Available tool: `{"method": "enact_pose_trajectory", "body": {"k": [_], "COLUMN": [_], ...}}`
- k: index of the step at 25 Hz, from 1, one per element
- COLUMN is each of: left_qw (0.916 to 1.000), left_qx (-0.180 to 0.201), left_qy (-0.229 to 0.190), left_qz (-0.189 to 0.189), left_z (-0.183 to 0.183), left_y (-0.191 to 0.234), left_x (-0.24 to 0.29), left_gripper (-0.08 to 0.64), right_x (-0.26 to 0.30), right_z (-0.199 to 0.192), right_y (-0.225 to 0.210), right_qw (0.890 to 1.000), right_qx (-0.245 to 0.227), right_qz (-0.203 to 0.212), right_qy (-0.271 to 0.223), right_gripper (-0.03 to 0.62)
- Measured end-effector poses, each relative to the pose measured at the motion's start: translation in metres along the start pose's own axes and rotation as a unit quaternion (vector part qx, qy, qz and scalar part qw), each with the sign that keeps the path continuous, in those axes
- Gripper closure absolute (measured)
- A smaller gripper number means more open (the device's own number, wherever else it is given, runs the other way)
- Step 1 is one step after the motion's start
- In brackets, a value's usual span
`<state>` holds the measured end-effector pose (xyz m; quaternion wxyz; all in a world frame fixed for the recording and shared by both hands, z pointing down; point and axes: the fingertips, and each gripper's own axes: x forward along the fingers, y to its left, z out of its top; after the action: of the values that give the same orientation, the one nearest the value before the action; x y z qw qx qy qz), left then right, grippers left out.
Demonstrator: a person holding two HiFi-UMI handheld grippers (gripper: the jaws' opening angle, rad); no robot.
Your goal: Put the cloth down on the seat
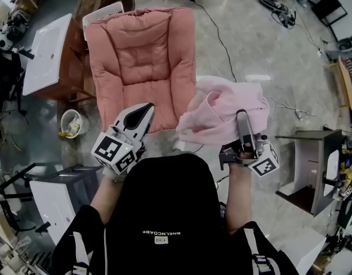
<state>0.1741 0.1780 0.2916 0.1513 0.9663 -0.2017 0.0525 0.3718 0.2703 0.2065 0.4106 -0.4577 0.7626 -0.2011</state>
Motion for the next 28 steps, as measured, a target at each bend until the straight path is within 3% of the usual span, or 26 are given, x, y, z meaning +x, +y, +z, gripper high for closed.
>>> {"method": "enact_pose_trajectory", "body": {"k": [6, 14, 28], "left_qw": [0.9991, 0.996, 0.9911], "left_qx": [0.001, -0.003, -0.029], "left_qy": [-0.001, -0.01, -0.044], "left_qz": [0.043, 0.088, 0.122], "left_z": [-0.008, -0.006, 0.01], "left_y": [-0.008, 0.016, 0.104], "left_x": [0.017, 0.006, -0.007], "left_gripper": [0.545, 0.545, 0.545], "right_x": [0.007, 0.04, 0.136], "right_z": [0.011, -0.001, -0.023], "right_y": [-0.025, -0.042, -0.072], "right_qw": [0.999, 0.996, 0.994], "right_qx": [0.033, 0.055, 0.039], "right_qz": [0.025, 0.043, 0.042], "right_qy": [0.031, 0.057, 0.089], "right_gripper": [0.471, 0.471, 0.471]}}
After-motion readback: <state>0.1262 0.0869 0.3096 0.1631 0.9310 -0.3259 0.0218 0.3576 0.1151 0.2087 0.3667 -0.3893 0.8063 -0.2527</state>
